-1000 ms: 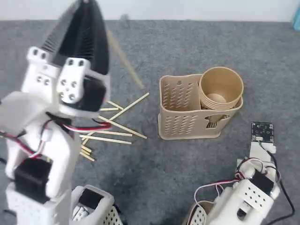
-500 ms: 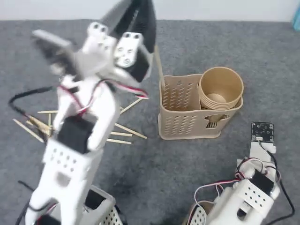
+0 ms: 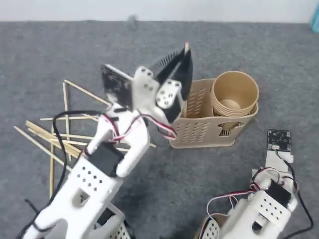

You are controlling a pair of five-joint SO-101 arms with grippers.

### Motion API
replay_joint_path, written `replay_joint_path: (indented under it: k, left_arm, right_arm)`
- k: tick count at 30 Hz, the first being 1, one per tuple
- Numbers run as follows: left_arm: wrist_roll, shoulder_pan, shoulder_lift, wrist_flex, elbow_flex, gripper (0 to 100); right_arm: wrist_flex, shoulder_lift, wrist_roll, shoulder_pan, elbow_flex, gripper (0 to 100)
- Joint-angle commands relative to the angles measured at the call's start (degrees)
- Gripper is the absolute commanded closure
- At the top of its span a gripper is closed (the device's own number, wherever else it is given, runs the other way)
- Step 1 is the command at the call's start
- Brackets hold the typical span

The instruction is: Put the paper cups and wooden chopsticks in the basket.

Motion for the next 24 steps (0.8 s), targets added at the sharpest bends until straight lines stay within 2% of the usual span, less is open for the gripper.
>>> replay_joint_path:
  k: [1, 5, 10, 13, 16, 20, 24]
  left_arm:
    - [-0.62, 0.18, -2.55, -1.76, 6.99, 99]
    - [-0.88, 0.18, -2.73, -1.58, 8.66, 97]
    - [-4.57, -1.76, -5.19, -1.41, 8.66, 81]
    - [-4.66, -4.57, -10.99, -0.53, 8.57, 81]
    - [-4.92, -8.26, -19.25, 5.63, 7.96, 83]
    - [-4.92, -18.29, -33.67, 18.55, 6.99, 83]
    - [-4.92, -37.01, -50.02, 32.62, 8.4, 83]
  right_arm:
    - [0.13, -0.84, 0.62, 0.22, -0.26, 99.1]
    - [0.13, -0.84, 0.62, 0.22, -0.26, 99.1]
    - [0.13, -0.84, 0.62, 0.4, -0.26, 99.1]
    - [0.13, -0.84, 0.62, 0.31, -0.26, 99.1]
    - [0.13, -0.84, 0.62, 0.22, -0.26, 99.1]
    - [0.13, -0.84, 0.62, 0.48, -0.26, 99.1]
    - [0.04, -0.84, 0.62, 0.66, -0.44, 99.1]
